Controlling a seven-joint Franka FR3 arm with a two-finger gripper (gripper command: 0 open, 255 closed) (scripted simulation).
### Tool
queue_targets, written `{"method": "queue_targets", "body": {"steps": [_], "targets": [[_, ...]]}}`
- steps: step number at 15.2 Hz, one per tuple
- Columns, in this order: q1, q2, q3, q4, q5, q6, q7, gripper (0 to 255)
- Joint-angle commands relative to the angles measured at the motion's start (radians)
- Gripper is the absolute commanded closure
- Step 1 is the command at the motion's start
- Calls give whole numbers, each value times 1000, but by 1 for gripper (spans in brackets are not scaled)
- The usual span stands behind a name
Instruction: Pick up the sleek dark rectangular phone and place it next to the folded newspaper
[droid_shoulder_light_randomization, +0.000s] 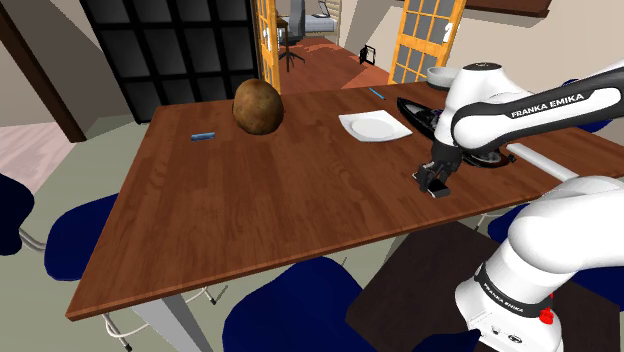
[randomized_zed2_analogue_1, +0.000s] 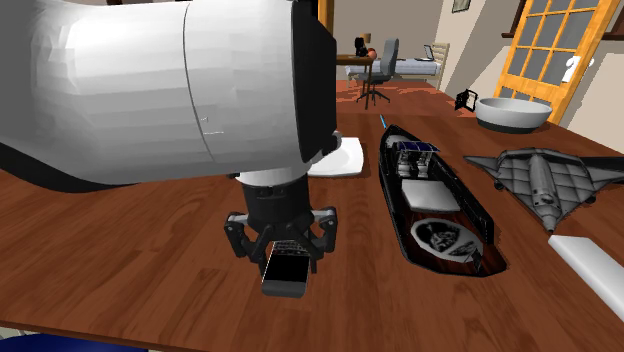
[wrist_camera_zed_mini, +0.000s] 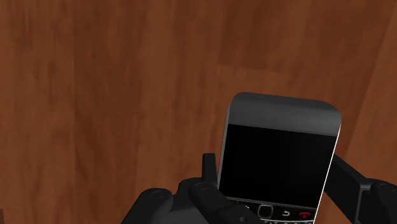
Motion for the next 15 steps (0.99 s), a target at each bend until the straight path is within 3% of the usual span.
{"method": "queue_targets", "body": {"steps": [1,15], "targets": [[0,1,0,-1,-1,0,0,255],[19,-127,29,118,44,-246,-17,255]]}}
